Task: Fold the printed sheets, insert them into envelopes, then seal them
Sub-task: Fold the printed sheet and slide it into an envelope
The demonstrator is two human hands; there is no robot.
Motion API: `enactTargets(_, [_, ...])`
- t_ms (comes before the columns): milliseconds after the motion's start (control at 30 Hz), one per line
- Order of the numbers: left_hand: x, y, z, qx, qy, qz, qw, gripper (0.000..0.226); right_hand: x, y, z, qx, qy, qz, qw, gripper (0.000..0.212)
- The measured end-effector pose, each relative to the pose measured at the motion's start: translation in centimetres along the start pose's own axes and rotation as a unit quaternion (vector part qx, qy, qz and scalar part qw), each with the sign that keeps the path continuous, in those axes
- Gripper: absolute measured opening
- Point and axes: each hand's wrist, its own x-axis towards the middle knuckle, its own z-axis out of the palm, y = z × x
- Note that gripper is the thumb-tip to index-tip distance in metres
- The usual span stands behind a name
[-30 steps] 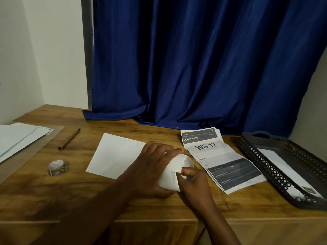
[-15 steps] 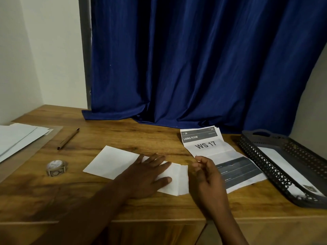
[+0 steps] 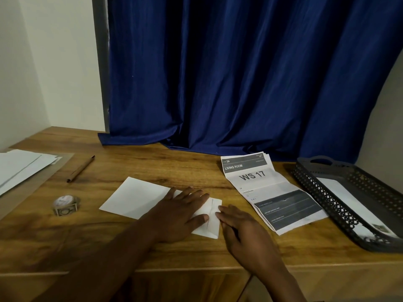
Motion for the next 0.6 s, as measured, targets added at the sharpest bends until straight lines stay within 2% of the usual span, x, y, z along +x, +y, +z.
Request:
enactTargets(367, [0.0,0.0,0.2,-0.003,0.003,0.009,1.000,0.059,-1.6,-0.2,-0.2,-0.043,-0.095,-0.047,0.993,0.053])
enactTargets(600, [-0.3,0.4,-0.3,0.003,-0.002,0.011,1.000,0.058,0.2,-1.1,-0.2,-0.066,-0.106,-0.013,0.992,0.064])
